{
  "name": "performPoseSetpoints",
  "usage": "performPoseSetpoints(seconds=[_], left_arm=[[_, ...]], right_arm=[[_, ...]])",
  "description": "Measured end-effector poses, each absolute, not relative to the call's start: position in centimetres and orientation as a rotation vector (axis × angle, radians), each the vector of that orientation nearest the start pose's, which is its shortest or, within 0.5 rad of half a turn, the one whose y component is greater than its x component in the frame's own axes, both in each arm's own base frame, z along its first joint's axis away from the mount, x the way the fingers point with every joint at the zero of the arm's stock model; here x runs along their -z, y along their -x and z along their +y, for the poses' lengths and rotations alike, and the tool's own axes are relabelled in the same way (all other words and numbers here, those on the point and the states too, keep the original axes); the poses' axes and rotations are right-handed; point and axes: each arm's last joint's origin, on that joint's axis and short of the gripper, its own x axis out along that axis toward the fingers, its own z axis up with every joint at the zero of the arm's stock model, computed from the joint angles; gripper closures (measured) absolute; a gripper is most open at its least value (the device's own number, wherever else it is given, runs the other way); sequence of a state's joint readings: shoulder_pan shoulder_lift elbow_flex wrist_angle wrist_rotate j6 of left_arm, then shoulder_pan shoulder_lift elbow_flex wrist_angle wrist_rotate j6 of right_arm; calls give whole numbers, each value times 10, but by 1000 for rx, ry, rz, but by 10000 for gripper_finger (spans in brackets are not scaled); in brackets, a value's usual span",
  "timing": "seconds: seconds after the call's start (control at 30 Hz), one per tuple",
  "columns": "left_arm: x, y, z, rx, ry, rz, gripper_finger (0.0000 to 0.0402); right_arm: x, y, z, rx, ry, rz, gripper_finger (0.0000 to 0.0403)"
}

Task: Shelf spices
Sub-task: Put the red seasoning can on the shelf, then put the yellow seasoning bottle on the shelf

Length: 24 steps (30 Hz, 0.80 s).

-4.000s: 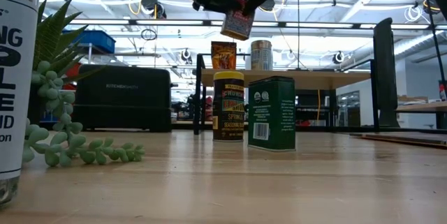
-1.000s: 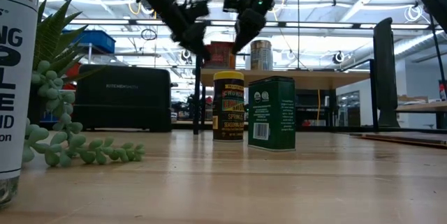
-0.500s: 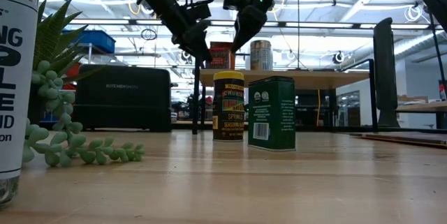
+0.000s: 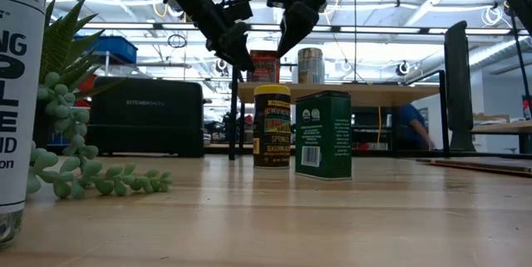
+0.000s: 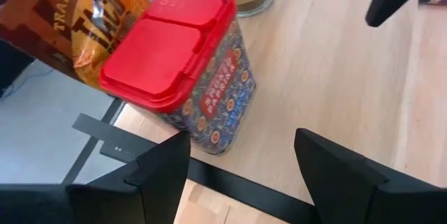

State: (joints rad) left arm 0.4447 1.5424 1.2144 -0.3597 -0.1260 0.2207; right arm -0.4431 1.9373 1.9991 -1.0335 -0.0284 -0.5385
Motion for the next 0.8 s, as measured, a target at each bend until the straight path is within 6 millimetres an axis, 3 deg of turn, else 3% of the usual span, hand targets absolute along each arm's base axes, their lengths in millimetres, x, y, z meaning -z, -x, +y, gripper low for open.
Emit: performPoseSetpoints(seconds=[0.5,0.8], left_arm=[[-309,-291,125,-511,-146,714,134],[-320,-285,102,-539,-166,712,134]], right_arm=[[-347,-373,-164,97,258,1024,124],[-360,-369,-150,98,261,987,124]])
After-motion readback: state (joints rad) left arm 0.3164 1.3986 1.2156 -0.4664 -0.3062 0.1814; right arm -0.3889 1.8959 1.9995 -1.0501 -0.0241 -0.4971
